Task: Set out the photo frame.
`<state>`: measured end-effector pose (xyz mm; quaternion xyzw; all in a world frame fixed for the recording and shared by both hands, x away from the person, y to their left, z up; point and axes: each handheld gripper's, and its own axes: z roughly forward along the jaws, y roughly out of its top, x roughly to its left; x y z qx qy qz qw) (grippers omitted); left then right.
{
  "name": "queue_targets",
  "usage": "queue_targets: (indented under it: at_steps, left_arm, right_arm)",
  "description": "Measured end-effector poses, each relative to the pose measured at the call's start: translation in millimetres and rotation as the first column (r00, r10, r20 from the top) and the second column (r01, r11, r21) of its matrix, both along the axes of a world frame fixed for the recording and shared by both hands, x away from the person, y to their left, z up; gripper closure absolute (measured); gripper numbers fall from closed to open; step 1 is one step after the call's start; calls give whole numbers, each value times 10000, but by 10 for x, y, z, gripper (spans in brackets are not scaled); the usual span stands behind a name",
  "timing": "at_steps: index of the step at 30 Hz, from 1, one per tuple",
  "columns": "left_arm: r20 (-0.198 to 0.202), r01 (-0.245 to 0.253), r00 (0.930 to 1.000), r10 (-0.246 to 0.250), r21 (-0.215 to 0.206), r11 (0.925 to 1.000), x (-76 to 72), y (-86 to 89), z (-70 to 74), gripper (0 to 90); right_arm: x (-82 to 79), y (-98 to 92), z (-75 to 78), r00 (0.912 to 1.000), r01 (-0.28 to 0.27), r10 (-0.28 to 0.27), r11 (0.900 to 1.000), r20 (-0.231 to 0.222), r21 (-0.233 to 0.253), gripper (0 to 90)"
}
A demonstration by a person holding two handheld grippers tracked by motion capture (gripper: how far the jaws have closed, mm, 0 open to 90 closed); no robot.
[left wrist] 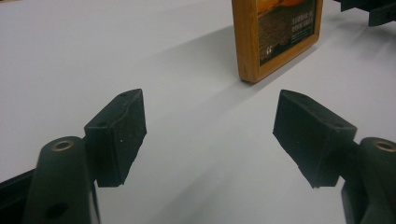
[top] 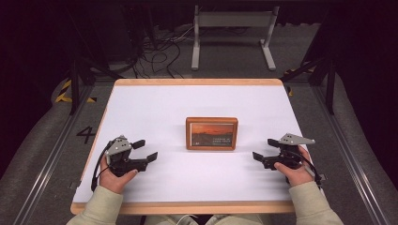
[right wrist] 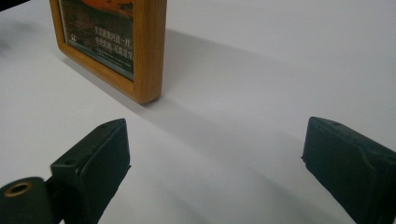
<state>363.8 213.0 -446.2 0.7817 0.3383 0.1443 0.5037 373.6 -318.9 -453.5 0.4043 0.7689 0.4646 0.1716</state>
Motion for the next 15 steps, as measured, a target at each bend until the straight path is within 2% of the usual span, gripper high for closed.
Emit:
queue_targets:
  at_steps: [15]
  left_arm:
    - [46, -31, 10000, 30, 130, 9999, 12, 1, -8, 260]
  right_arm:
    - [-7, 38, 2, 10000, 41, -40, 9993, 15, -363, 81]
